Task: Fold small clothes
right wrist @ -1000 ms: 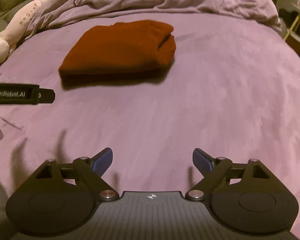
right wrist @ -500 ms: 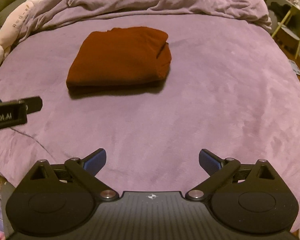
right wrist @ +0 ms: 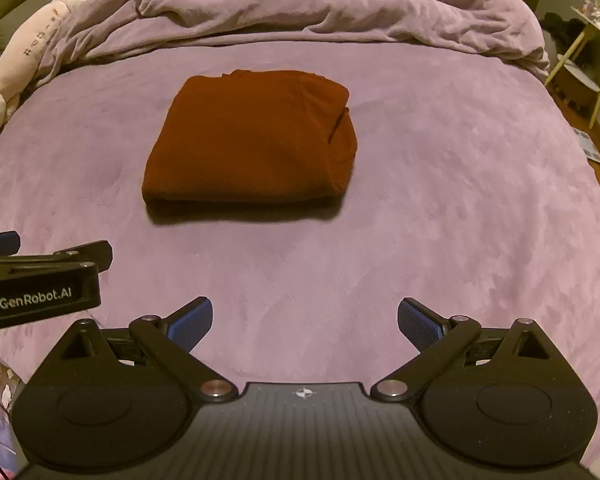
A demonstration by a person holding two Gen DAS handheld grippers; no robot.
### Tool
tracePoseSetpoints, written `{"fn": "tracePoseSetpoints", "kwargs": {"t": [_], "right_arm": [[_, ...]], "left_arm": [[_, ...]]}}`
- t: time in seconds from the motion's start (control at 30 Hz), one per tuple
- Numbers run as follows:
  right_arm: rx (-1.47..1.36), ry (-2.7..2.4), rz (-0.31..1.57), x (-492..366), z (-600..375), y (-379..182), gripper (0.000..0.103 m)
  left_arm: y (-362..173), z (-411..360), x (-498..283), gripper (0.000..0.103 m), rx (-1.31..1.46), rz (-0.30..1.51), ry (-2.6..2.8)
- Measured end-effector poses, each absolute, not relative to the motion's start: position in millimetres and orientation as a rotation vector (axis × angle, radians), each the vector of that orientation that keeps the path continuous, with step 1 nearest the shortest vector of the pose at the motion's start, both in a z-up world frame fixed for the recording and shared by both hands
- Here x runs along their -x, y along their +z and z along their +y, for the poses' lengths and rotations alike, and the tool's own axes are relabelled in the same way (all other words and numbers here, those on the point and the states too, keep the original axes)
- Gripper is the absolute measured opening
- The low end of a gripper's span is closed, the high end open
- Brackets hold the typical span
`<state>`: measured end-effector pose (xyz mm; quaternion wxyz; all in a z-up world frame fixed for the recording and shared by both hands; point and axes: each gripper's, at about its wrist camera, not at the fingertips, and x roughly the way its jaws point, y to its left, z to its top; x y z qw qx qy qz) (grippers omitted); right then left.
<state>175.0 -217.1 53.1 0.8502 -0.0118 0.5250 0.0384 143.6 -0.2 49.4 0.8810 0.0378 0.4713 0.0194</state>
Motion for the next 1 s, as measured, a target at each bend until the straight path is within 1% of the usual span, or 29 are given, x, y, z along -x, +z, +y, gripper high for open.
{"fn": "tracePoseSetpoints", "kwargs": {"t": [1.0], "right_arm": [[0.009,0.048,1.109,-175.9,-217.1,53.8,0.099]], "left_arm": [[50.3,-4.8,-145.1,0.103,-0.125,0.975,0.036]]}}
